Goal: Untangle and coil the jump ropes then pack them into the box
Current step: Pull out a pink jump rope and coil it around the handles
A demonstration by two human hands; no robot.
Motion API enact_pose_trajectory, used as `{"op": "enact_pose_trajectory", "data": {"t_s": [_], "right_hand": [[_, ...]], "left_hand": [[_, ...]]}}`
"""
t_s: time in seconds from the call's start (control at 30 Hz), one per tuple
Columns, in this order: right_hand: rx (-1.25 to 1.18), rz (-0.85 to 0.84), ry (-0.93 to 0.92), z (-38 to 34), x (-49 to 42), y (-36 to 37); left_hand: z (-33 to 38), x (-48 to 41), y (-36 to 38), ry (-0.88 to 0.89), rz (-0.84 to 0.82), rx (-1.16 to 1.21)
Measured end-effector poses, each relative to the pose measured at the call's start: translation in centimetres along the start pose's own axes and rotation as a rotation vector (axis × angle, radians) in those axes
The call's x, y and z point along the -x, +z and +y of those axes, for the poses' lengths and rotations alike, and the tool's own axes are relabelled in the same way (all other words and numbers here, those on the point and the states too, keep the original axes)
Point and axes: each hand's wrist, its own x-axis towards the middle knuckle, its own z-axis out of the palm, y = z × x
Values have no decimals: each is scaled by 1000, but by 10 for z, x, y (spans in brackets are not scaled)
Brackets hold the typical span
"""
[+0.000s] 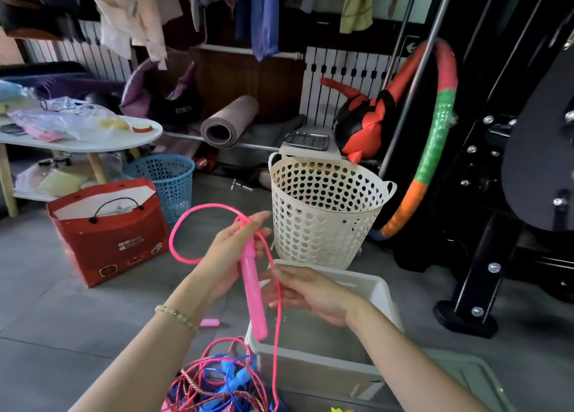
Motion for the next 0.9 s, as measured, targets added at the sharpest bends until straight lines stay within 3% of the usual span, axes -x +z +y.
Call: {"op": "enact_pose_trajectory", "data": {"t_s": [0.1,0.23,0.3,0.43,0.53,0.63,0.77,0.9], "right_hand": [[16,152,-94,-9,2,-7],[-157,436,-331,-28,5,-22],[-199,485,-347,-32,6,-27],[-353,439,-280,-25,4,-22],[-194,360,-274,-19,3,-13],[45,313,-325,-16,2,-2],[156,437,-437,-12,-3,4],[95,308,-320,-6,-7,6]], "left_hand": [[-2,-6,-13,-1,31,-46],[-34,11,-5,-170,-328,-359],[-43,18,5,-118,-460,-461],[-29,15,15,25,-251,-380],[-11,9,10,76,-118,-181],[2,5,7,60,-113,-60],[13,3,3,54,-91,-11],[10,7,-2,-36,-140,-86]]}}
